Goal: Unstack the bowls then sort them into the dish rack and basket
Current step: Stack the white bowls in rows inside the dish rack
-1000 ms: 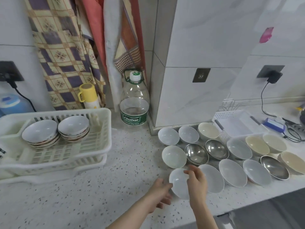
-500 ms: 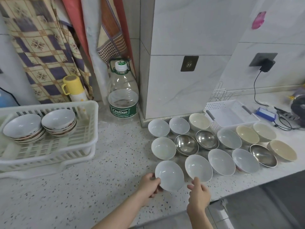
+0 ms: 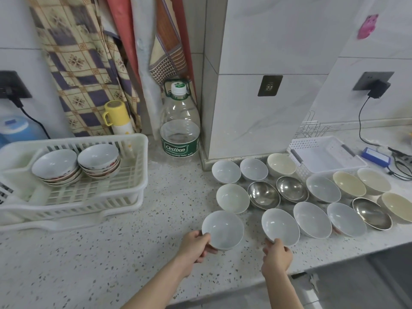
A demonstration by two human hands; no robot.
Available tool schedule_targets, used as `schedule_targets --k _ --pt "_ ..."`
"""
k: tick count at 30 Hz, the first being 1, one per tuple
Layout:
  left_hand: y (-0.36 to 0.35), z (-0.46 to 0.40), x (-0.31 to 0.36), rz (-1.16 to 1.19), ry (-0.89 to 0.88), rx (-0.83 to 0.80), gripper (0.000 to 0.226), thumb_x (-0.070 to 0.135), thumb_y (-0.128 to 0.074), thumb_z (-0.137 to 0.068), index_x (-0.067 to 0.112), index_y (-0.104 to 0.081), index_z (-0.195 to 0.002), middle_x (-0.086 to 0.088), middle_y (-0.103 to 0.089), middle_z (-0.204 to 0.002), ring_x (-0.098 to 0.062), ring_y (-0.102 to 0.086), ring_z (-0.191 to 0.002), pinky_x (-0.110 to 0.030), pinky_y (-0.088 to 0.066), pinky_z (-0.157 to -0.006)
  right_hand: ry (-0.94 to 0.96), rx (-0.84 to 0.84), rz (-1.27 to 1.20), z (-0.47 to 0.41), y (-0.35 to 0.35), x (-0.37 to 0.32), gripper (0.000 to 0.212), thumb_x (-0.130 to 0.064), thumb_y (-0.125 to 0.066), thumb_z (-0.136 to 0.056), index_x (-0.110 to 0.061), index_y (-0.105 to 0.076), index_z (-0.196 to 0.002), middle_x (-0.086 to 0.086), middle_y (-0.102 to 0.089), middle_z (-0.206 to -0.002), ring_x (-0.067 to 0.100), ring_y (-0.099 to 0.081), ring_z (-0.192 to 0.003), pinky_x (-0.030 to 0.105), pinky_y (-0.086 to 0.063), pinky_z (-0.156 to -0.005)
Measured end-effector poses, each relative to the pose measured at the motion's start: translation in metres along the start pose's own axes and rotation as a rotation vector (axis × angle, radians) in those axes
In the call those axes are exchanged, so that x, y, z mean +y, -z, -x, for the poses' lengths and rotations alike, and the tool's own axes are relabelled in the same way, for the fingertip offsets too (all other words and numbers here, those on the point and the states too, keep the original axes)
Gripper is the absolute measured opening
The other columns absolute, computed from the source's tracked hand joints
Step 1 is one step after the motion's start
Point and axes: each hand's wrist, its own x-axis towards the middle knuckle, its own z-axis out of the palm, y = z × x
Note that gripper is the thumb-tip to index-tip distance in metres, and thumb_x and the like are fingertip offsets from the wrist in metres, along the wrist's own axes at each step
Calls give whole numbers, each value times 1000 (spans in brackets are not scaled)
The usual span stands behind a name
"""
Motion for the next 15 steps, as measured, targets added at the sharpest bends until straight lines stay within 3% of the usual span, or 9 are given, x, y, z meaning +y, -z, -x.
schedule_targets --k 8,15 --pt "36 10 15 30 -118 -79 31 7 -50 -83 12 -62 -111 -20 -76 -79 -9 -40 -43 -20 -28 -40 137 109 -56 26 -9 12 31 -22 -46 -83 -10 -56 -110 4 -73 -81 15 -49 -70 27 -39 -60" --pt "86 25 44 112 -248 -106 33 10 -51 -80 12 -64 -111 -22 -75 -80 -10 -38 -44 -21 -27 -40 305 -26 -111 76 -41 12 16 -23 -51 -79 -18 -56 -93 9 -73 -80 13 -39 -64 29 -35 -57"
